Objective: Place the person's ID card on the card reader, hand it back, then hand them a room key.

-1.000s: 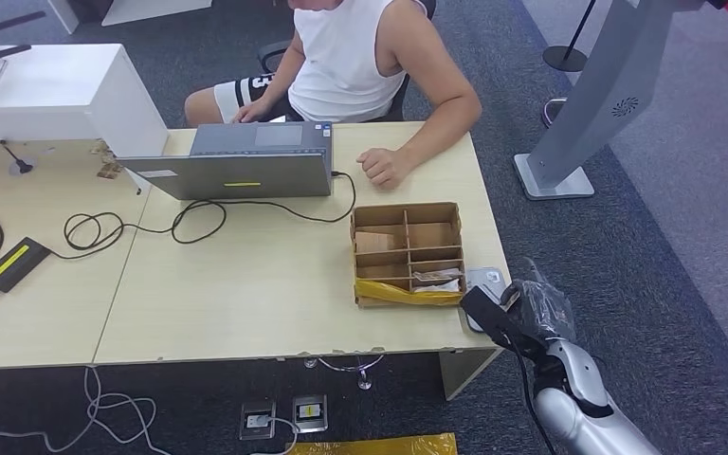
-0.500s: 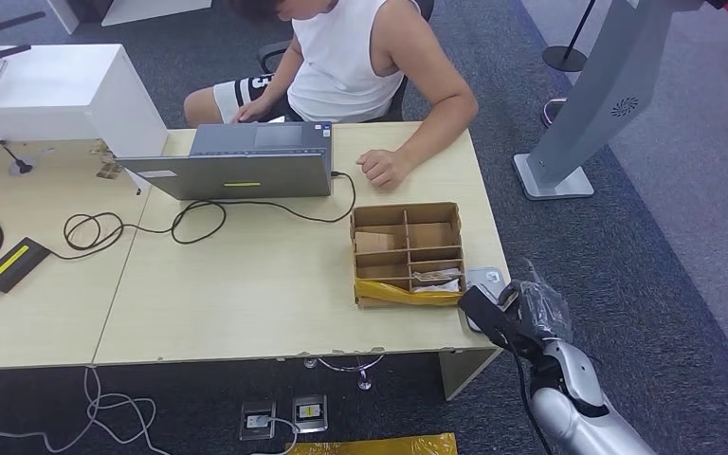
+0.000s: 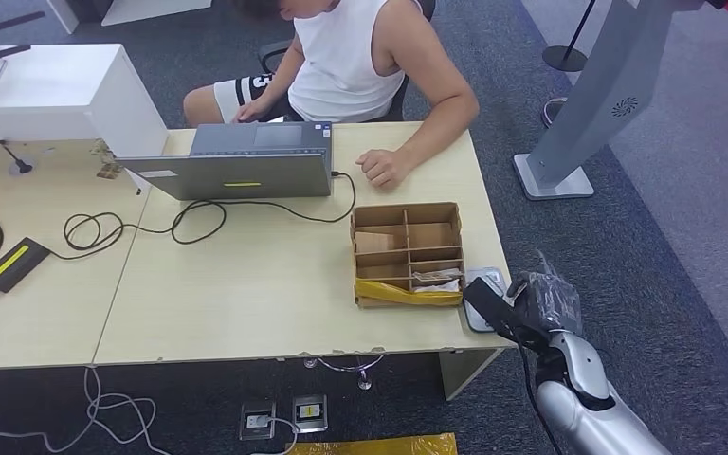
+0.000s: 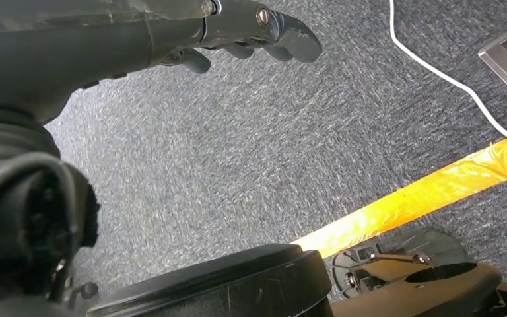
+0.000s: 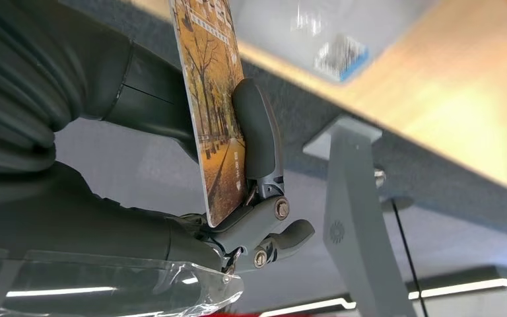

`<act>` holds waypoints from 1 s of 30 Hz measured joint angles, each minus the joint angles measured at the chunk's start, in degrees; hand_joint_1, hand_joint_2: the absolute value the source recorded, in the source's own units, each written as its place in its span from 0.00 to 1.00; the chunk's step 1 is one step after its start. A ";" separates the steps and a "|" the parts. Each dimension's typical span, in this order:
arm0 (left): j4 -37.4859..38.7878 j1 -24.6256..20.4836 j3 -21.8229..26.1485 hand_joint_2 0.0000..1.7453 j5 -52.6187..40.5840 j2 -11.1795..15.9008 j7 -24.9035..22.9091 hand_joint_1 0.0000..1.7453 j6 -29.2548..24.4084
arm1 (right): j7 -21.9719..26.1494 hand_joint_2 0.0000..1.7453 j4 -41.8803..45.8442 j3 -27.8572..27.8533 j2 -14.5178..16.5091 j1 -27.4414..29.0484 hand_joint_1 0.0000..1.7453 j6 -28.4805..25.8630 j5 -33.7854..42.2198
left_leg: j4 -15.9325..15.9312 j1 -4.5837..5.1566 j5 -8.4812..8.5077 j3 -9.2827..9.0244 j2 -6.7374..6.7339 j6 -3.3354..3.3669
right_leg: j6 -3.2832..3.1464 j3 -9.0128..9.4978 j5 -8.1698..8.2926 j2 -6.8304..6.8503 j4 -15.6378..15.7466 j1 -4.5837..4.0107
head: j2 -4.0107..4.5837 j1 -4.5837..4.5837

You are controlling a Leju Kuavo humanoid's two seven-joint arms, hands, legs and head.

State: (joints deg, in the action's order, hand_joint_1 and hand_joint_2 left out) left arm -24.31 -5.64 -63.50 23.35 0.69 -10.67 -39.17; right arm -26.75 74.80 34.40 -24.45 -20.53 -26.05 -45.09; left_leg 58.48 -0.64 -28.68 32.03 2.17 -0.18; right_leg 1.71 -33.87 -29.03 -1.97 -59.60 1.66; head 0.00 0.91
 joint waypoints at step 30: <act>0.01 -3.38 -3.36 0.00 -4.92 0.15 -1.18 0.00 2.61 | -0.98 1.00 13.98 -2.17 -6.40 -16.56 1.00 14.83 -5.87 | 0.00 -0.01 0.05 0.09 -0.02 -0.03 | -0.11 -0.03 0.09 0.00 -0.02 -0.02 | 0.00 -0.02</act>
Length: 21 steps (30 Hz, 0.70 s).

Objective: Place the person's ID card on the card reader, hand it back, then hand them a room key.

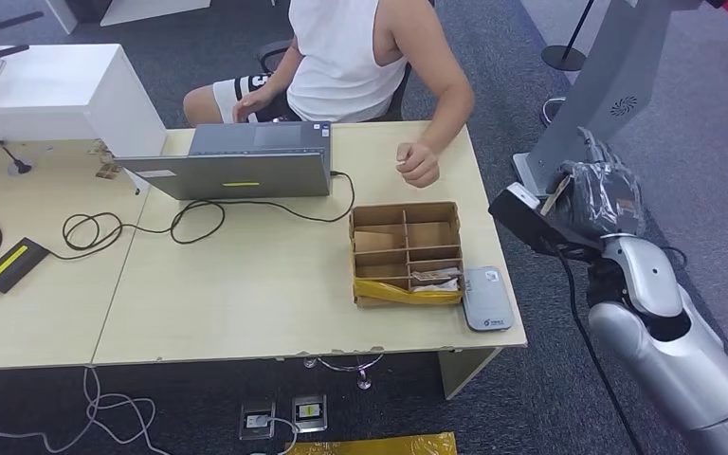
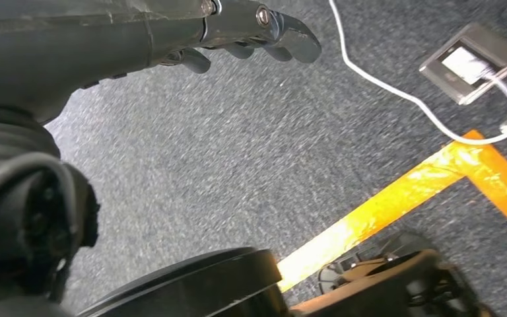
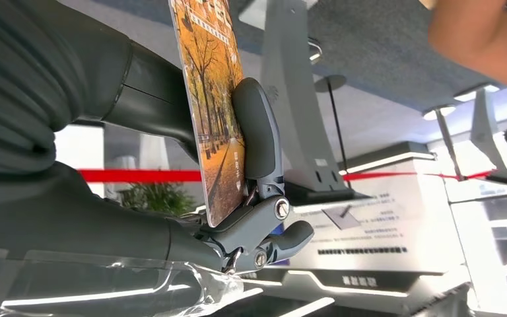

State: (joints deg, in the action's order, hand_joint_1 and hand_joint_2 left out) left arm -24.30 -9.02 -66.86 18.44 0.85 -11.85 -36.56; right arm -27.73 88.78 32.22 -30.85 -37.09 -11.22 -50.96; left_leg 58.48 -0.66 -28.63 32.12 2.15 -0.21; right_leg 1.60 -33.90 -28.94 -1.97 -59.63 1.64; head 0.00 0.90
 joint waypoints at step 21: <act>0.00 -0.83 -0.52 0.00 -3.05 -0.16 -0.38 0.00 1.78 | 1.32 1.00 -21.07 13.03 10.34 -20.50 1.00 1.55 0.93 | 0.00 -0.02 0.06 0.06 0.14 0.00 | -0.01 -0.01 0.01 0.13 -0.01 -0.02 | 0.00 0.03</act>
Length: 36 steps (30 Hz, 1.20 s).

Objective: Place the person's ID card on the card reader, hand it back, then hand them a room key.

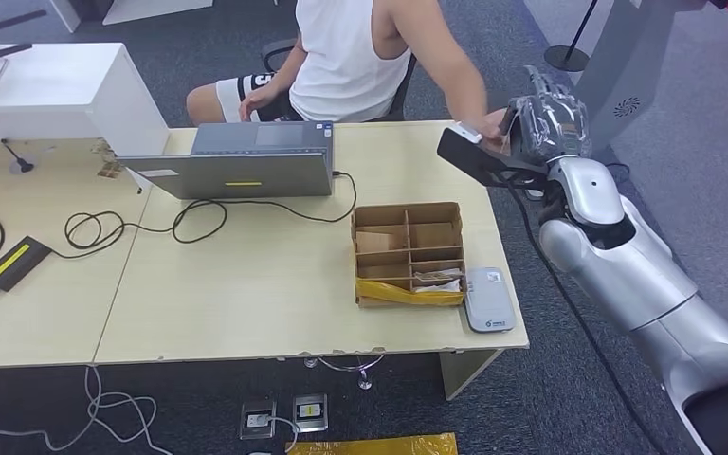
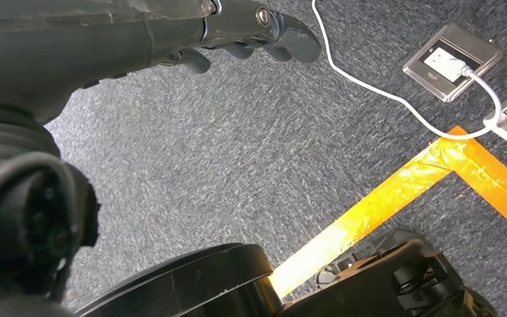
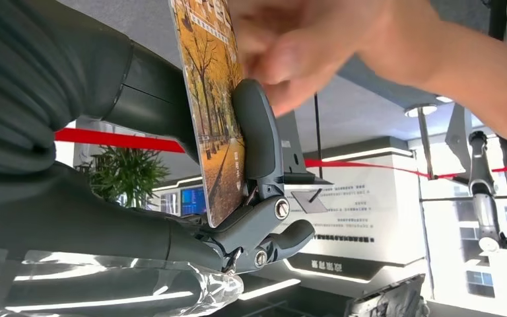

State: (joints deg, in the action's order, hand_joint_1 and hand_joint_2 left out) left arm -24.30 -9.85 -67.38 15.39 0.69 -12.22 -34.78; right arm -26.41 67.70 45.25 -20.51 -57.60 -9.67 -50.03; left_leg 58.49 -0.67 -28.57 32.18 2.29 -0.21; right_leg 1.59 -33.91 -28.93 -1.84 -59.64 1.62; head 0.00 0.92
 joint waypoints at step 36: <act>0.00 0.04 -0.04 0.00 -1.55 0.69 -1.28 0.00 1.95 | -1.52 1.00 -10.66 5.09 2.98 -0.44 0.00 -6.96 0.93 | 0.01 0.00 0.00 -0.06 -0.07 0.00 | 0.00 -0.01 0.00 -0.03 0.01 0.00 | 0.00 -0.01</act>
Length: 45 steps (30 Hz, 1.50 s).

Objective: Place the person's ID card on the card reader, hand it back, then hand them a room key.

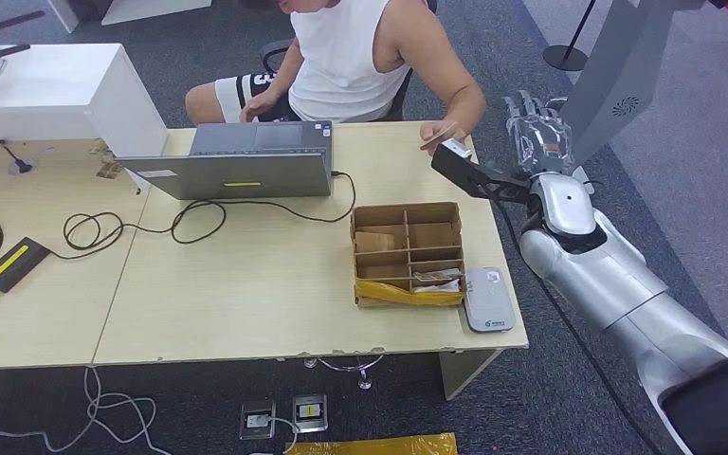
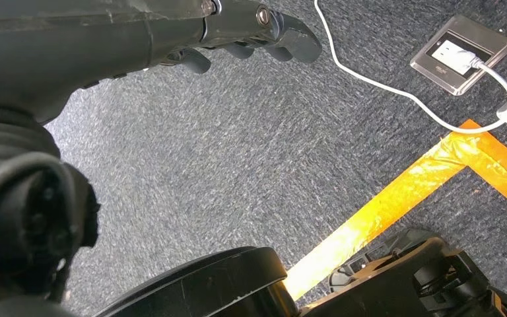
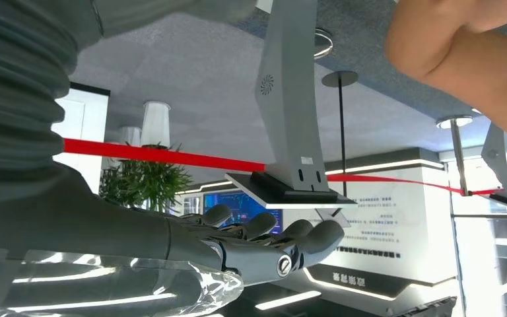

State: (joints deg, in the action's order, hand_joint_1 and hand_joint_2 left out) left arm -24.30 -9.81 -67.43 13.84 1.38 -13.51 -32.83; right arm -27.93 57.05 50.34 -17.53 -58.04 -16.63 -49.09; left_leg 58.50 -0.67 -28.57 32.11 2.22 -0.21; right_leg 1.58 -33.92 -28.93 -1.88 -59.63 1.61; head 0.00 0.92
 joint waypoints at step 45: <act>0.28 1.61 0.61 0.00 0.55 0.41 0.24 0.00 -3.04 | 16.43 1.00 39.39 -6.03 -3.95 37.53 0.00 3.11 16.06 | -0.02 -0.08 -0.11 -0.17 -0.19 -0.10 | -0.05 0.09 0.01 -0.21 0.03 -0.10 | 0.00 0.01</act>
State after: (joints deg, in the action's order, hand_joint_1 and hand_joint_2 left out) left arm -24.02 -8.19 -66.82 14.38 1.79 -13.27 -35.87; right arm -11.51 96.44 44.31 -21.48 -20.51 -13.52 -33.03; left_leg 58.48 -0.76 -28.68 31.94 2.03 -0.32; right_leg 1.53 -33.83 -28.92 -2.09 -59.60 1.52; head 0.00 0.92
